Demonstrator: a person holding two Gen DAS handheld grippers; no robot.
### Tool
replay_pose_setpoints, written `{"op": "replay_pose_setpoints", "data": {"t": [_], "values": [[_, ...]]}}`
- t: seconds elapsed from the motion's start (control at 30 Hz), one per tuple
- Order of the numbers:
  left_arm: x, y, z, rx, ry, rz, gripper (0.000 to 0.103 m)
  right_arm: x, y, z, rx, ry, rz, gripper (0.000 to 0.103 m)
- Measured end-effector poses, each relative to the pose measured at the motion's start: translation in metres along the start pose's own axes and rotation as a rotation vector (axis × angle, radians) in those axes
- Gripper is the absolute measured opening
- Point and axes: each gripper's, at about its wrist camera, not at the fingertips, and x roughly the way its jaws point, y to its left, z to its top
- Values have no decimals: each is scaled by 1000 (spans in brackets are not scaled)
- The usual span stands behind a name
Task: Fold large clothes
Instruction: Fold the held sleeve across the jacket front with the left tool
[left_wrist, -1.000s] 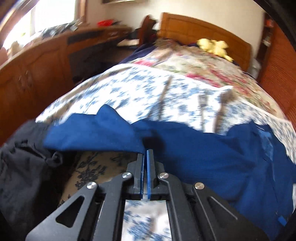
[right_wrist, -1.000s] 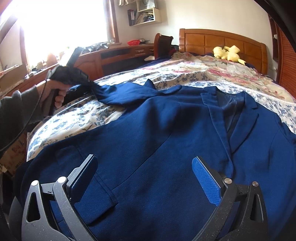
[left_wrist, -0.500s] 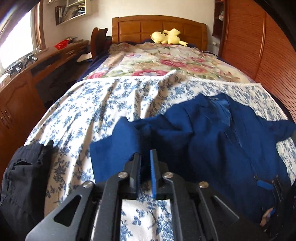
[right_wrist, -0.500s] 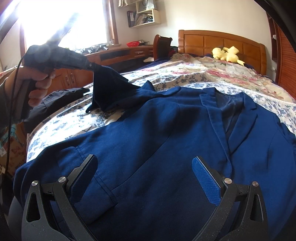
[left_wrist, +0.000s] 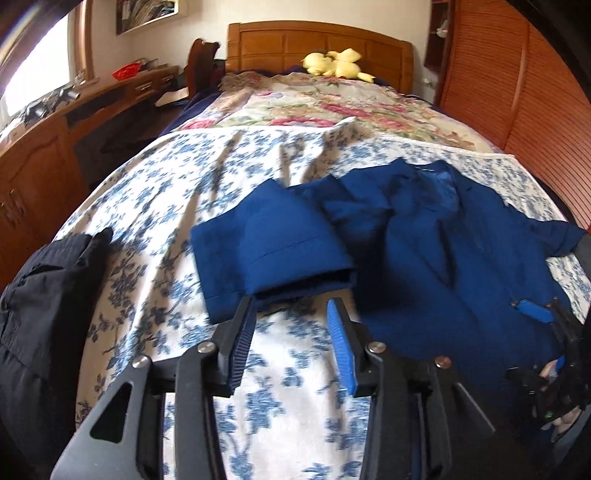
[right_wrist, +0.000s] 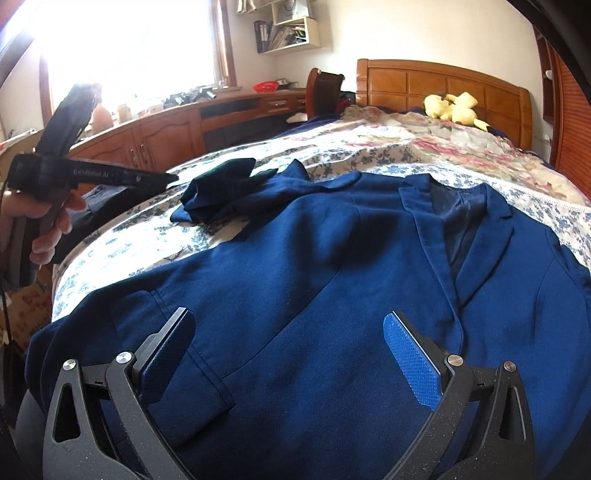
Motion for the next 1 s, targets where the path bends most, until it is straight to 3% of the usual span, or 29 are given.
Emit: {"op": "replay_pose_setpoints", "data": {"t": [0.13, 0.33, 0.67, 1.0], "values": [[16, 26, -1, -44, 5, 36, 48, 1, -1, 0, 1, 0, 0, 103], [46, 50, -1, -105, 43, 74, 49, 1, 0, 0, 0, 0, 1, 103], [88, 56, 1, -134, 120, 94, 49, 0, -2, -1, -1, 4, 5, 103], [101, 60, 1, -176, 152, 96, 49, 0, -2, -1, -2, 4, 4, 103]]}}
